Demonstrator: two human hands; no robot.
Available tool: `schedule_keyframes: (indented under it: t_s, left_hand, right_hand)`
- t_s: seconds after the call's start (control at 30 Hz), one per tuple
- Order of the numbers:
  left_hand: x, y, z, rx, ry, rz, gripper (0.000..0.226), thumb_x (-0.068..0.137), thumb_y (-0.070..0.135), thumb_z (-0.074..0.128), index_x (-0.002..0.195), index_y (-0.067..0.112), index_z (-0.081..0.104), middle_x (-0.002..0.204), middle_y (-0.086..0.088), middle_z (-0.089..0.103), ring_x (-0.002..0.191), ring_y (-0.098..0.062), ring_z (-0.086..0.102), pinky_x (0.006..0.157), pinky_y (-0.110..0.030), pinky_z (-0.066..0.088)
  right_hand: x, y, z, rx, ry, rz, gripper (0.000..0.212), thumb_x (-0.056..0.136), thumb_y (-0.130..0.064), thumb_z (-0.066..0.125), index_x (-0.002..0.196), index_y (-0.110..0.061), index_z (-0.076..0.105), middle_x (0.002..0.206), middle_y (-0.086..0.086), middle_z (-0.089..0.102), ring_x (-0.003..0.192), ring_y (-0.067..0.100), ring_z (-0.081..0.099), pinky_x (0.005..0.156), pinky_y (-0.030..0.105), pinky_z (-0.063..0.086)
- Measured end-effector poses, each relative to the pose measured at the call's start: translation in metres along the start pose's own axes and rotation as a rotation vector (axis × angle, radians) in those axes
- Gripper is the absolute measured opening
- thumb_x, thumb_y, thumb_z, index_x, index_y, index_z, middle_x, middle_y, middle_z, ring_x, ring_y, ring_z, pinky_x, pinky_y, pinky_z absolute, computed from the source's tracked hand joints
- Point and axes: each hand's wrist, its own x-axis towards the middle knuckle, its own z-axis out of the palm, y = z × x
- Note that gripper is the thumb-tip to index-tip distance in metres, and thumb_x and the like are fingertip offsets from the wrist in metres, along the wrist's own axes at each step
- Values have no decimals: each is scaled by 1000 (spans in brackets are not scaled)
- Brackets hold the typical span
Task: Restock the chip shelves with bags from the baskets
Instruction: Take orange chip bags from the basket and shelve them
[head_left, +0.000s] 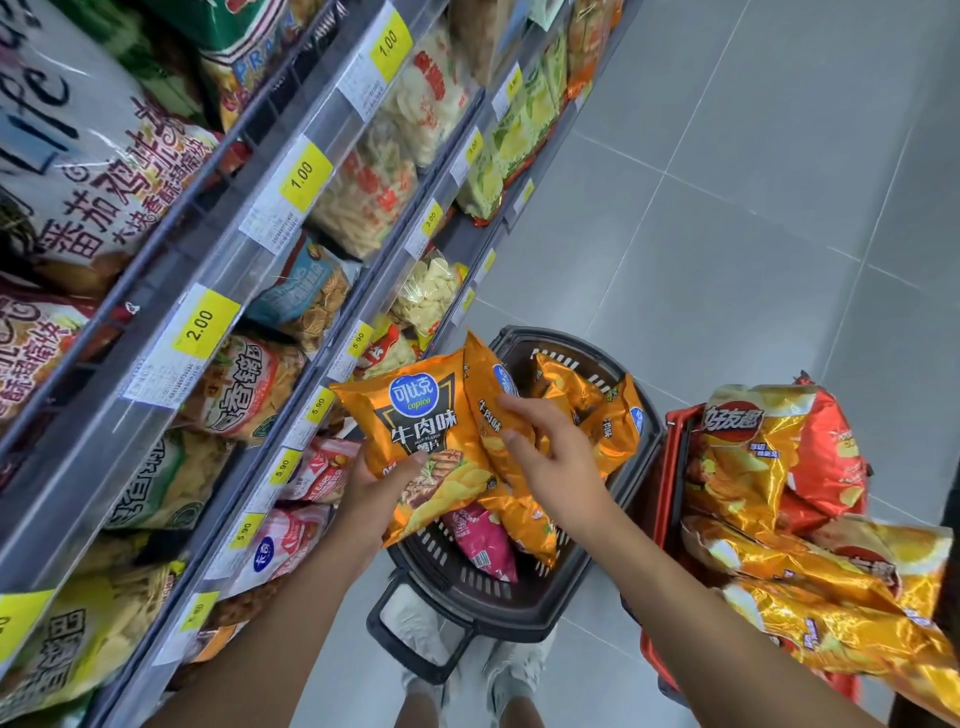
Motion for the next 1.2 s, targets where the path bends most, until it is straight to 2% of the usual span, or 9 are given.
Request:
schedule_keyframes:
  t_s: [0.1, 0.17, 0.27, 0.4, 0.6, 0.77, 0.9, 1.07, 1.2]
  left_hand:
    - [-2, -4, 4, -142, -85, -114, 76, 70, 39, 90, 138, 33, 55, 125, -4, 75, 112, -31, 74, 100, -59, 56]
    - [-2, -5, 8, -172, -136, -150, 80, 71, 37, 89, 142, 32, 52, 128, -7, 74, 114, -33, 73, 101, -59, 55]
    - [-1, -3, 10, -209, -153, -185, 79, 74, 29, 89, 143, 25, 52, 123, -12, 75, 111, -37, 73, 97, -58, 57]
    - [-4, 5, 10, -215, -201, -189, 71, 74, 26, 87, 138, 26, 56, 123, -12, 75, 112, -38, 72, 100, -59, 55]
    - [-10, 13, 15, -199, -279, -175, 58, 82, 24, 77, 137, 26, 58, 125, -11, 75, 112, -36, 73, 97, -53, 57]
    - [-12, 7, 22, -154, -295, -192, 55, 85, 26, 77, 137, 28, 58, 124, -9, 75, 113, -35, 73, 104, -58, 53]
    - [-17, 4, 24, -120, -303, -224, 53, 83, 25, 78, 133, 24, 60, 120, -12, 76, 111, -36, 73, 104, -57, 53]
    - [-23, 3, 32, -62, -365, -256, 53, 83, 24, 84, 131, 21, 61, 120, -14, 76, 108, -35, 74, 99, -52, 56]
    - [-23, 0, 34, -9, -384, -260, 54, 86, 23, 81, 135, 21, 59, 120, -12, 76, 108, -33, 75, 96, -50, 57]
  right_hand:
    - [-6, 0, 12, 64, -49, -9, 38, 98, -24, 64, 136, -24, 63, 122, -14, 63, 118, -3, 54, 98, 16, 42]
    - [-11, 0, 17, 149, -75, -3, 40, 98, -29, 61, 138, -26, 61, 118, -12, 65, 117, 4, 58, 97, 21, 47]
    - [-14, 5, 14, 276, -16, 1, 41, 100, -8, 56, 138, -22, 57, 123, -2, 63, 116, 7, 60, 97, 26, 51]
    - [-10, 12, -1, 237, 61, -21, 64, 91, 18, 49, 133, -30, 52, 133, 1, 51, 110, 7, 63, 66, 20, 52]
    - [1, 27, -9, 142, 118, 21, 68, 87, 6, 69, 141, -29, 50, 128, -9, 43, 105, 4, 59, 62, 25, 58]
    - [4, 37, -8, 47, 132, 60, 66, 84, -1, 78, 139, -28, 52, 127, -7, 57, 96, 1, 63, 76, 24, 58]
    - [0, 45, -13, -71, 143, 45, 69, 84, -14, 83, 142, -28, 49, 122, -7, 53, 90, 5, 61, 76, 15, 50]
    - [-5, 55, -21, -159, 207, 66, 84, 84, -29, 84, 152, -28, 36, 131, -8, 44, 108, 5, 49, 91, 23, 47]
    - [-6, 61, -25, -229, 185, 91, 93, 82, -34, 85, 157, -30, 29, 120, -11, 48, 105, 7, 51, 87, 29, 51]
